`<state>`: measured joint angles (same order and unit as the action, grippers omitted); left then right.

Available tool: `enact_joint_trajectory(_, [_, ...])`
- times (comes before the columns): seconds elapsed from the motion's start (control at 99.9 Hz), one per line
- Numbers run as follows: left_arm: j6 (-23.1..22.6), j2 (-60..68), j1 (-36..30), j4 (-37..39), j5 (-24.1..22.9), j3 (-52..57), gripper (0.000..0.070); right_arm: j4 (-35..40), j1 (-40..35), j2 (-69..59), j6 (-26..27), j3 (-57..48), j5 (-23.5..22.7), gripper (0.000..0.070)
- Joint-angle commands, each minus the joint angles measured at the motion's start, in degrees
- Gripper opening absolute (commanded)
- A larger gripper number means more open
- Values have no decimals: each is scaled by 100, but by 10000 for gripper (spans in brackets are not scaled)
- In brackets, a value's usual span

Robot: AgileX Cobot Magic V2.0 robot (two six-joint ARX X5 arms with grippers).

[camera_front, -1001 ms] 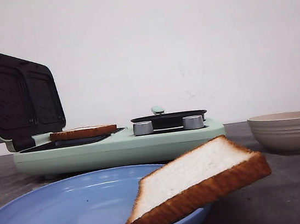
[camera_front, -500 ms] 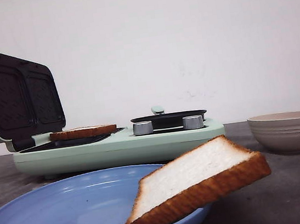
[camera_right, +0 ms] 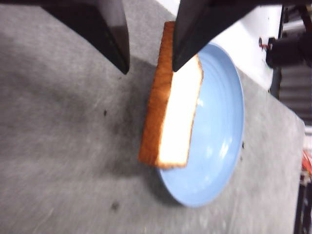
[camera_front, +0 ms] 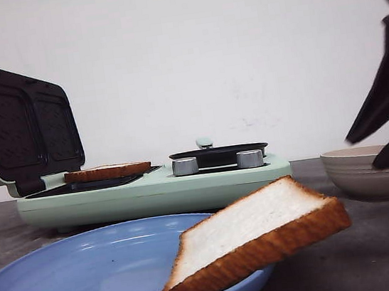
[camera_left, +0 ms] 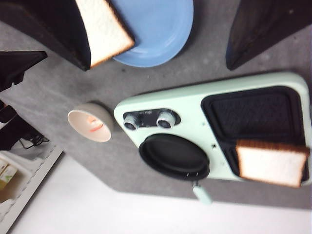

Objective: Make breakfast with bread and shrimp
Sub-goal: 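Lower the right gripper and grasp the remaining bread slice edge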

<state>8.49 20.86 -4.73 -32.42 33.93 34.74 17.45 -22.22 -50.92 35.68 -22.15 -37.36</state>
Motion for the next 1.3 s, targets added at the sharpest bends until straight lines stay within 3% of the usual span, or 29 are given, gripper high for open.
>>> enact_joint_trajectory(0.0, [-52, 7, 0, 22, -11, -2, 469, -258, -197, -304, 101, 0, -13, 170])
enact_joint_trajectory(0.38, [-136, 7, 0, 24, -109, -22, 469, -1493, -776, -1694, 426, 0, -190, 225])
enact_joint_trajectory(0.961, [-162, 7, 0, 28, -140, -22, 469, -1624, -979, -1762, 446, 0, -223, 222])
enact_joint_trajectory(1.051, [-162, 7, 0, 28, -140, -22, 469, -1617, -1019, -1797, 455, 0, -184, 160])
enact_joint_trajectory(1.121, [-157, 7, 0, 26, -138, -22, 469, -1622, -1040, -1797, 444, 0, -142, 5])
enact_joint_trajectory(1.291, [-157, 7, 0, 28, -140, -22, 469, -1641, -1054, -1794, 444, 0, -125, 0])
